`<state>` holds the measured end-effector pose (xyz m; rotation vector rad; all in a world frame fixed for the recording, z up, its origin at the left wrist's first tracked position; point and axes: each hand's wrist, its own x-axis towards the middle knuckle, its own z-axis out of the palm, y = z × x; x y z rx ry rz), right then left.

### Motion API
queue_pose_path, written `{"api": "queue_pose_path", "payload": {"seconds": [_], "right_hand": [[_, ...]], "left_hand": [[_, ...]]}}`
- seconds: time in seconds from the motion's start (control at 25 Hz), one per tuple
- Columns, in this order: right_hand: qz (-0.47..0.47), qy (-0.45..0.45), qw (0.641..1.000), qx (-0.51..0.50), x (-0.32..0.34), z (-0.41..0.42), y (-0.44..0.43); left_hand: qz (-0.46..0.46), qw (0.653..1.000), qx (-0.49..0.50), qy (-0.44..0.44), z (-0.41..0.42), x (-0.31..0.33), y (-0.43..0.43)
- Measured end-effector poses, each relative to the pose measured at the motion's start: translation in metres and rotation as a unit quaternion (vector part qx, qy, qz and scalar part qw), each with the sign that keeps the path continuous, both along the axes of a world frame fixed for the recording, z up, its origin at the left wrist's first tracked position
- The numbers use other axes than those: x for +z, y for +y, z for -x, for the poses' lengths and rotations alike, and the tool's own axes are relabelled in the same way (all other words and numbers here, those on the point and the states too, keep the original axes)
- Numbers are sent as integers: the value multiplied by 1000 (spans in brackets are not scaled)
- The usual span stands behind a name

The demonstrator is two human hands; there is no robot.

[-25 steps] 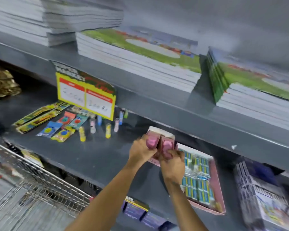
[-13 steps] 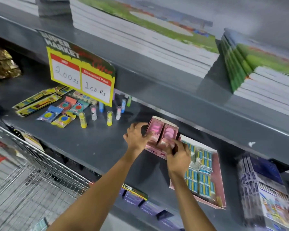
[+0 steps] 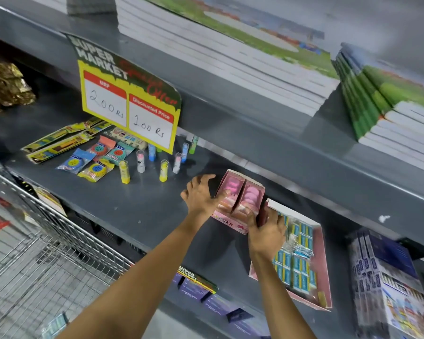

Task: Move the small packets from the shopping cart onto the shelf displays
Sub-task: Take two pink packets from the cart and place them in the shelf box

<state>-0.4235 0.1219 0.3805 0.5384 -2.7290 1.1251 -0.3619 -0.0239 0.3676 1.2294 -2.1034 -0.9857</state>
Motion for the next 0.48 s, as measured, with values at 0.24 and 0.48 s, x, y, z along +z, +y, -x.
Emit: {"api": "queue_pose_path", "payload": {"seconds": [0.24, 0.48], "right_hand": [[-25, 146, 984, 102, 12, -38, -26], [28, 160, 936, 313, -2, -145, -111]], "left_hand": [[43, 993, 38, 103, -42, 3, -8], [120, 981, 137, 66, -199, -13, -69]]}}
